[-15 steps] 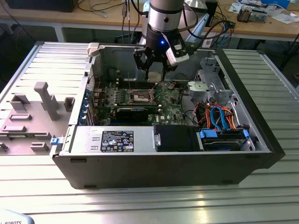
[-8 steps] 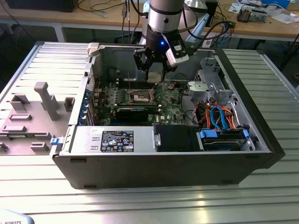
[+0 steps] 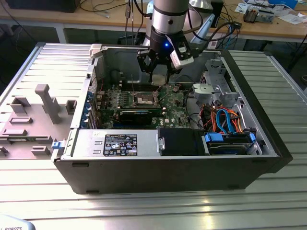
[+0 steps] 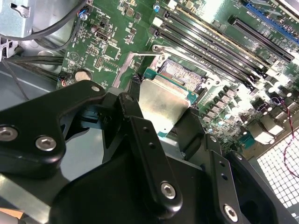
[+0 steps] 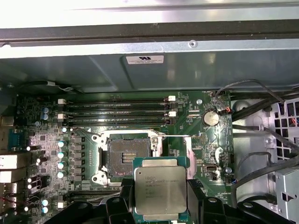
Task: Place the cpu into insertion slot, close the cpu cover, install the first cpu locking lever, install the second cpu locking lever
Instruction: 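Place the cpu into insertion slot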
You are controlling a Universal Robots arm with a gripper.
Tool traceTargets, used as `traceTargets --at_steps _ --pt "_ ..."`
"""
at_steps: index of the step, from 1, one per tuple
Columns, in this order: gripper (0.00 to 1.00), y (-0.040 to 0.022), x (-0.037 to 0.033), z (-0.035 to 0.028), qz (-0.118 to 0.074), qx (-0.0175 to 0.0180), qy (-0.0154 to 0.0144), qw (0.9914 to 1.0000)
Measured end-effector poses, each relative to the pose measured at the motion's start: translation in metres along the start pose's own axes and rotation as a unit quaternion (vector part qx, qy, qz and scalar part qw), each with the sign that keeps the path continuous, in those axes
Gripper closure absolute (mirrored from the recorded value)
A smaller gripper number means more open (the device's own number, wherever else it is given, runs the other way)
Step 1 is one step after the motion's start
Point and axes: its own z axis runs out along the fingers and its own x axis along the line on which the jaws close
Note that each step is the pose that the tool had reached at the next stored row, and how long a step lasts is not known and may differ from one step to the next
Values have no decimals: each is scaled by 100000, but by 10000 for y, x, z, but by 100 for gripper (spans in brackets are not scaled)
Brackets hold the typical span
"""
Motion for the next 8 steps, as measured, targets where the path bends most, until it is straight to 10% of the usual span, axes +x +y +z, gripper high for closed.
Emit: traceTargets --at_steps 8 --pt "45 -10 -2 83 0 1 -1 100000"
